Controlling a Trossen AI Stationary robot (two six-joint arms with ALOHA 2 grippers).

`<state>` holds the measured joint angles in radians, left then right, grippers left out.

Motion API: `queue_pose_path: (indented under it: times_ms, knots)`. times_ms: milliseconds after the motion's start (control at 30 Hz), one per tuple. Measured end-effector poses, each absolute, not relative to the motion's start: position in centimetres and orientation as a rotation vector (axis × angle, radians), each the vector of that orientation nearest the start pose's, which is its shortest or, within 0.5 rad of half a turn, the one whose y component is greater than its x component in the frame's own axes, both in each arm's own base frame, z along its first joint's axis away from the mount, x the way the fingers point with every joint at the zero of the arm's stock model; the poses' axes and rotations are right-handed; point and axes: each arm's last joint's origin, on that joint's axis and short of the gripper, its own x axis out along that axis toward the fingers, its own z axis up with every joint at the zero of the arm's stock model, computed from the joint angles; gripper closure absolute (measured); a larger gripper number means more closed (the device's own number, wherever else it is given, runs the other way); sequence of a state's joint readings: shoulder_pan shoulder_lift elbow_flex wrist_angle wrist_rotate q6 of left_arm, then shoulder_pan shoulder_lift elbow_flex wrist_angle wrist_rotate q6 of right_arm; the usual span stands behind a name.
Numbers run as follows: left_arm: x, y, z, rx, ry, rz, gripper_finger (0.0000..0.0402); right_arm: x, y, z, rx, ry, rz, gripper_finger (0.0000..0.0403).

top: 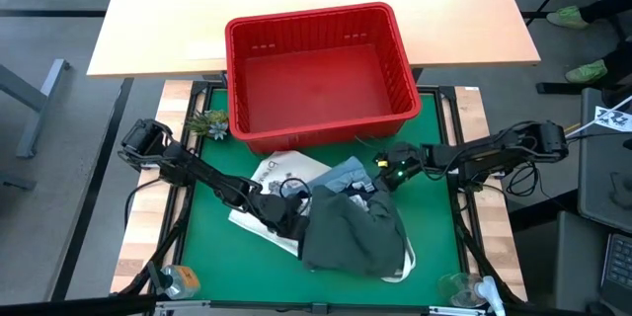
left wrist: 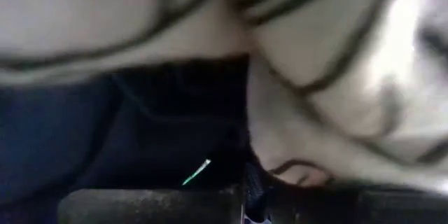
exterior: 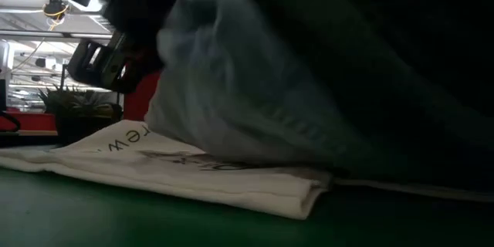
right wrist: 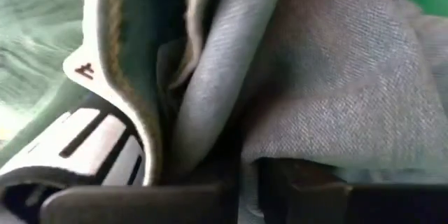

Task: Fold laundry
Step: Put the clothes into the red bin

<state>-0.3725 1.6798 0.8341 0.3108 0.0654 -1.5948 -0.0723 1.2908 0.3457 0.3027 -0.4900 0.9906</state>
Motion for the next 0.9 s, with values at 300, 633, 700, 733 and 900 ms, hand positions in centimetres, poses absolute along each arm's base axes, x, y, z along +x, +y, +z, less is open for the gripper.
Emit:
queue_pose_path:
  times_ms: [300, 633, 700, 733, 900]
  knots:
    - [32.0, -12.7, 18.3, -1.546, 0.673, 0.020, 0.0380, 21.7, 0.1, 14.5, 1.174, 0.853, 0.140, 0.0384]
    - [31.2, -13.0, 17.2, -1.514, 0.844, 0.066, 0.0371, 20.5, -0.2, 13.0, 1.038, 0.965, -0.054, 0.0371]
    - [31.1, -12.9, 17.0, -1.506, 0.858, 0.080, 0.0370, 20.5, -0.2, 13.0, 1.032, 0.964, -0.056, 0.0371]
    - [31.1, -12.9, 17.0, -1.492, 0.865, 0.079, 0.0369, 20.5, -0.2, 13.0, 1.025, 0.964, -0.052, 0.0371]
    - [30.9, -12.9, 16.7, -1.393, 0.888, 0.055, 0.0338, 20.4, -0.2, 12.9, 1.014, 0.966, -0.048, 0.0370]
